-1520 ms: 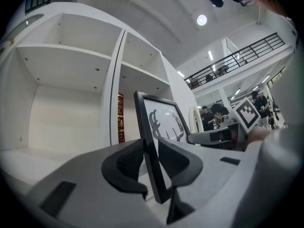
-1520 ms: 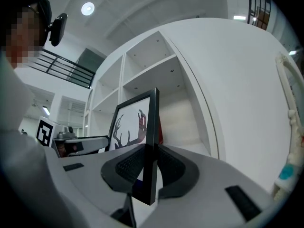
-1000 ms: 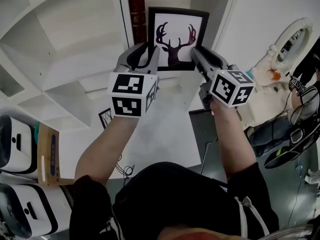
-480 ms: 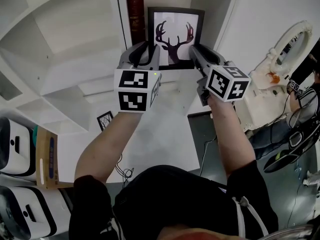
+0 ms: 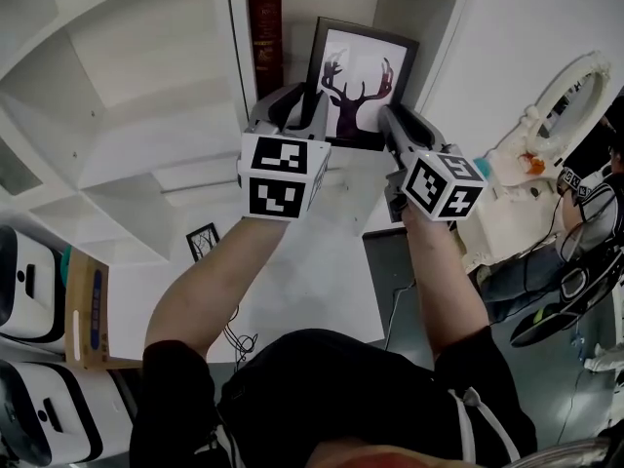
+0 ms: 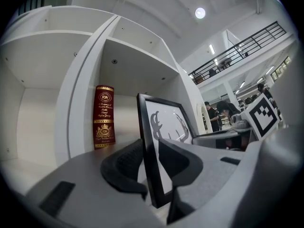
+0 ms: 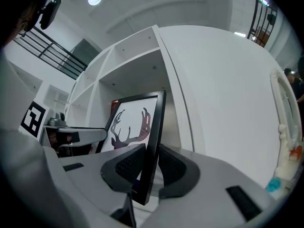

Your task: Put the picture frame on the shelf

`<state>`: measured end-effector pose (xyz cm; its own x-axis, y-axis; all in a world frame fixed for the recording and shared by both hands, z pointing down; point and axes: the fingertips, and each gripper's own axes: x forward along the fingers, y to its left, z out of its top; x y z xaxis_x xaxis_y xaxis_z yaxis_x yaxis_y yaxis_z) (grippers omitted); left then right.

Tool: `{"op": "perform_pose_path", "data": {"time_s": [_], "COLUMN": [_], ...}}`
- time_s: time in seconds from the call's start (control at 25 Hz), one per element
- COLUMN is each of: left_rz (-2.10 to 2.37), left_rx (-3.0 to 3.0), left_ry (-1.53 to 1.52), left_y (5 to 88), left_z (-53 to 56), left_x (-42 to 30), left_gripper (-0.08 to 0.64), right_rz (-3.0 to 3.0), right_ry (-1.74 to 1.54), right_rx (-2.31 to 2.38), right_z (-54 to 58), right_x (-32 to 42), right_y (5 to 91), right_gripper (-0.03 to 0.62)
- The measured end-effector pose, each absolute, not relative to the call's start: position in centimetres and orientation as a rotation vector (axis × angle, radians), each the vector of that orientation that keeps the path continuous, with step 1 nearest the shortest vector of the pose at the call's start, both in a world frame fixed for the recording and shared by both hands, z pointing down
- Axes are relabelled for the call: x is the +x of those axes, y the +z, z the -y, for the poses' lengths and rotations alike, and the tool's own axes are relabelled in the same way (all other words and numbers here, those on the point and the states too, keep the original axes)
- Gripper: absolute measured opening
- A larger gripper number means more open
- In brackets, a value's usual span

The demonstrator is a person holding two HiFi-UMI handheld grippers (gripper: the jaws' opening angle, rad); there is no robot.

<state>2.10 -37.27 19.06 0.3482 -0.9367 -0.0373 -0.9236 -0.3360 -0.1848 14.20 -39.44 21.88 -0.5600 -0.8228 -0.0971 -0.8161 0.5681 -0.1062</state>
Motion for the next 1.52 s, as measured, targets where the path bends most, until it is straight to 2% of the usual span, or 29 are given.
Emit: {"op": "perform_pose_path", "data": {"time_s": [0.68,1.52], "left_rz": [-1.79,-1.728], "left_rx": [-2.409,-2.552], "left_ry": [-0.042,-0.104], "left_y": [18.4,18.6], "left_z": [40.6,45.7], "left_x": [2.3,4.8], "left_gripper": [0.097,0.1], "right_rz": [-2.619,-2.503], "right_ry": [0.214,0.557], "right_rx": [-1.502,-1.71], "right_z": [40.2,39.5], "right_x": [14.9,16.0], "right_y": [19.4,19.7], "right_gripper": [0.092,0.106]}}
